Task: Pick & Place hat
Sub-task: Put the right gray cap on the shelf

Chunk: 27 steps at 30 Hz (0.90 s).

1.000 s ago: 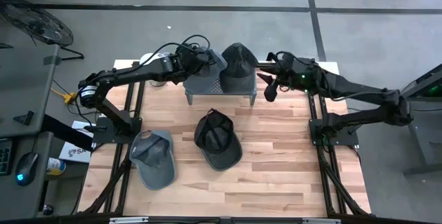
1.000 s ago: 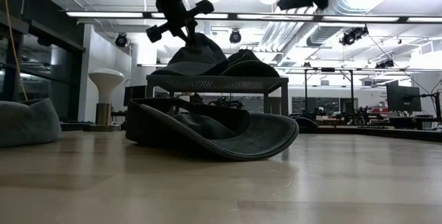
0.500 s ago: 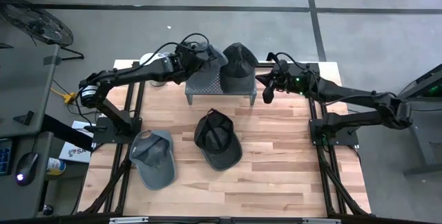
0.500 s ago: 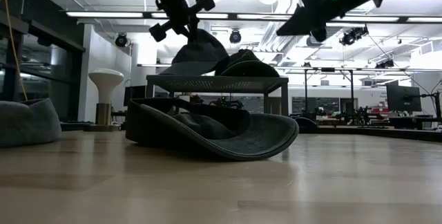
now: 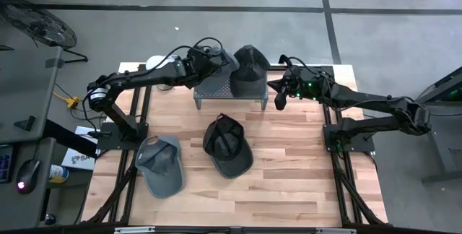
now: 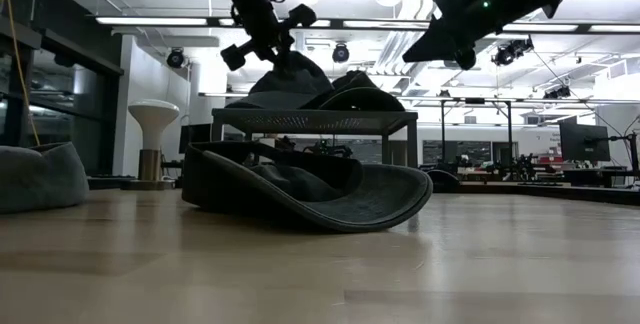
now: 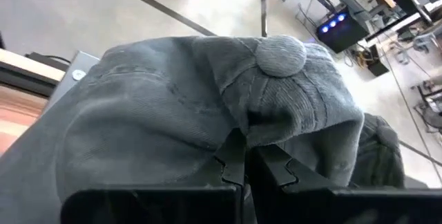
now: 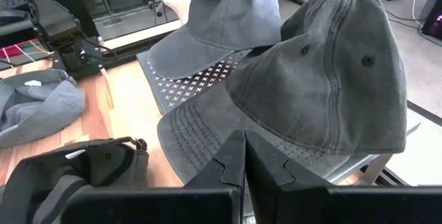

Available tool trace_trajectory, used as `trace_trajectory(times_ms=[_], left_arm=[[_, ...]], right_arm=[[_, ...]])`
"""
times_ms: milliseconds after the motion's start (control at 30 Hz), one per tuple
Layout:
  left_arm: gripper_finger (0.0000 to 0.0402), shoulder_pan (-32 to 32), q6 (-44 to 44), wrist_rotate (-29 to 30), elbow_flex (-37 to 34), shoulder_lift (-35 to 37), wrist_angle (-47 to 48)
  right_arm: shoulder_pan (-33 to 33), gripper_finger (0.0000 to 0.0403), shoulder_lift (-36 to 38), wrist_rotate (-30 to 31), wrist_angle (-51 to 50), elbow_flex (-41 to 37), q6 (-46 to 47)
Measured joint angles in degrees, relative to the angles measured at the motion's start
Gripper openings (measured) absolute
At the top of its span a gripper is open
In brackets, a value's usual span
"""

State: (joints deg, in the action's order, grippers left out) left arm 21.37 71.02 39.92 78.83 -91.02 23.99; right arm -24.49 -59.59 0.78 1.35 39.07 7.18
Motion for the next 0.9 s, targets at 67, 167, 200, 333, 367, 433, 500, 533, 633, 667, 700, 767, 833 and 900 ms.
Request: trace_trajectory(times_ms=[67,167,200,333,367,433,500,533,633,667,700,767,833,900], left_arm=[[0.0016,0.0,0.0,-0.7,0.0,0.0,-0.3],[0.0046,0.0,-0.2,-1.4,0.0,0.0,0.0],[0.0057,0.0,-0.4,-1.4,0.0,0.0,0.0],[0.0099,0.0,-2.0,-3.1,0.0,0.0,0.0],[0.0108,0.0,-2.1,-3.6,0.0,0.0,-0.1],[0.0125,0.0,-2.5,-4.4,0.0,0.0,0.0],[0.0137,0.0,-3.6,-5.2,0.0,0.0,-0.2],[0.0142,0.0,-3.8,-5.5,0.0,0.0,-0.2],[0.0151,0.0,-5.2,-6.7,0.0,0.2,-0.3],[0.0151,0.0,-5.3,-7.0,0.0,0.3,-0.3],[0.0152,0.0,-5.3,-7.4,0.0,0.3,-0.4],[0.0152,0.0,-5.4,-8.2,0.0,0.3,-0.3],[0.0152,0.0,-5.4,-8.8,0.0,0.5,-0.3],[0.0152,0.0,-5.4,-9.0,0.0,0.6,-0.4]], right_arm=[[0.0,0.0000,0.0,0.0,-0.1,0.0,-0.1],[0.0,0.0000,0.0,0.0,-0.2,0.0,-0.1],[0.0,0.0000,0.0,0.0,-0.2,0.0,-0.1],[0.0,0.0000,0.0,0.0,-0.2,0.0,-0.1],[0.0,0.0000,0.0,0.0,-0.2,0.0,-0.1],[0.0,0.0000,0.0,0.0,-0.2,0.0,-0.1],[0.0,0.0000,0.0,-0.3,-0.2,0.0,-0.1],[0.0,0.0000,0.0,-0.3,-0.2,0.0,-0.1],[0.0,0.0000,0.0,-0.3,-0.5,0.0,0.2],[0.0,0.0000,0.0,-0.3,-0.6,0.0,0.1],[0.0,0.0000,0.0,-0.3,-0.8,0.0,0.2],[0.0,0.0000,0.0,-0.3,-1.2,0.0,0.2],[0.0,0.0000,0.0,-0.3,-1.6,0.0,0.2],[0.0,0.0000,0.0,-0.3,-1.6,0.0,0.3]])
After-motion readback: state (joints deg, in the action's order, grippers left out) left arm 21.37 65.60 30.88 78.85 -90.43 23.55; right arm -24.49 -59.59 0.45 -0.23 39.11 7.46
